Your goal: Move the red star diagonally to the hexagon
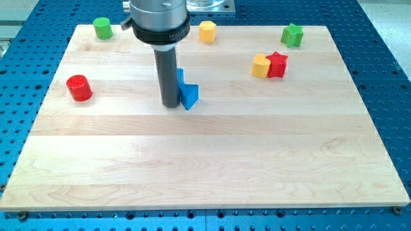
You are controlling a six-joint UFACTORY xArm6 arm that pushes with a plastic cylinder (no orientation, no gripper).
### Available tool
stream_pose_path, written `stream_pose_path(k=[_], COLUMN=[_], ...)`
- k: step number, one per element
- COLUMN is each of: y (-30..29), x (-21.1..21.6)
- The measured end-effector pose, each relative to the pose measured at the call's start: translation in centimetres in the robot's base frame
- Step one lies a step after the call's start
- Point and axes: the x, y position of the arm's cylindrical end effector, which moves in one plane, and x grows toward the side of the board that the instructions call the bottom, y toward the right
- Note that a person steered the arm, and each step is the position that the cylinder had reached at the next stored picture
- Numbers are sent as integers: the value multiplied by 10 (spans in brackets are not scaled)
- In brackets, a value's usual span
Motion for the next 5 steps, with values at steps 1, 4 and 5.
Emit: stream_pose_path(k=[1,4,5], y=[48,215,243], x=[6,8,8])
